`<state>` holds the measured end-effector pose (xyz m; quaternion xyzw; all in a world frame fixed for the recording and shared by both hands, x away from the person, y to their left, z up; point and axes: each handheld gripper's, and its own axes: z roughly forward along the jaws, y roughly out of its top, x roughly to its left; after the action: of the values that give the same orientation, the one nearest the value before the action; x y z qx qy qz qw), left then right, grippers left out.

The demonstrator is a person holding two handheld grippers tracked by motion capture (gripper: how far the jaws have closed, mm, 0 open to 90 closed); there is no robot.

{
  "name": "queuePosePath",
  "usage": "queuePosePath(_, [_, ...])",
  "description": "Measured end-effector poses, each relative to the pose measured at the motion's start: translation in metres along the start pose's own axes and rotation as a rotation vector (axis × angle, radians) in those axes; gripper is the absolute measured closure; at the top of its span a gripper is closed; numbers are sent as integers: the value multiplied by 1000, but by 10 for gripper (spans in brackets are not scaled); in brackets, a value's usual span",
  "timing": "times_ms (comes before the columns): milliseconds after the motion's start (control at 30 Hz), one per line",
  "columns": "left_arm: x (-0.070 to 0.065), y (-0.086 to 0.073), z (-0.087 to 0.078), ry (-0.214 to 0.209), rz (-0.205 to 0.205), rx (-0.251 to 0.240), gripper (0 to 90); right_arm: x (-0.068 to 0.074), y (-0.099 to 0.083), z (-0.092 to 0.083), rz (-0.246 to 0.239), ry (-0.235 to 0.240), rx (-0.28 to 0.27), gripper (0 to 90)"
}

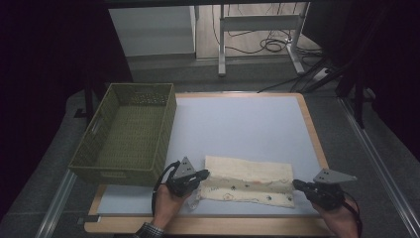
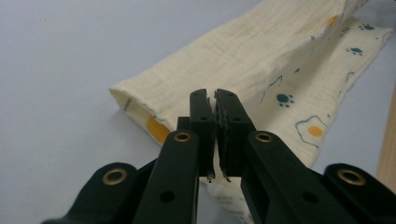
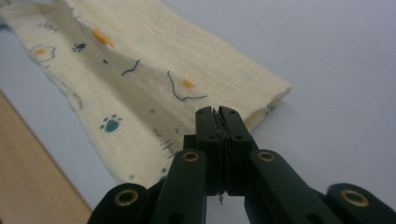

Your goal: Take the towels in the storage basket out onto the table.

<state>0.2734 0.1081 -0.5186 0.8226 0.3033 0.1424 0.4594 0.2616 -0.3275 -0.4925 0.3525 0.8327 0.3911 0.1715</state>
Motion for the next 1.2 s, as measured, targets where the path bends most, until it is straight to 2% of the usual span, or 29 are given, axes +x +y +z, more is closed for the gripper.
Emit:
queuePosePath(333, [-11, -16, -2, -25, 3, 36, 849, 13, -17, -5, 15, 54, 27, 862])
queuePosePath(500, [-14, -24, -3, -33, -9, 56, 827, 17, -23, -6, 24, 75, 37, 835])
queuePosePath(600, [-14, -30, -6, -41, -30, 69, 770, 20, -27, -6, 34, 92, 51, 781])
queuePosePath(700, [-13, -32, -13, -27, -52, 46, 596, 23, -29, -9, 30, 106, 54, 711])
queuePosePath(867, [-7, -24, -22, -11, -79, 13, 429, 21, -21, -23, 18, 72, 35, 644])
queuePosePath(1000, [-2, -12, -13, 2, -82, 28, 404, 13, -14, -22, 25, 50, 26, 641])
queuePosePath(1067, [2, -6, -4, 7, -88, 40, 412, 6, -10, -14, 27, 31, 23, 648])
queuePosePath(1133, [9, 2, 6, 6, -113, 49, 423, -2, -5, -6, 39, 13, 18, 662])
queuePosePath(1200, [16, 11, 15, 32, -120, 58, 431, -10, 1, 2, 47, -1, 15, 679])
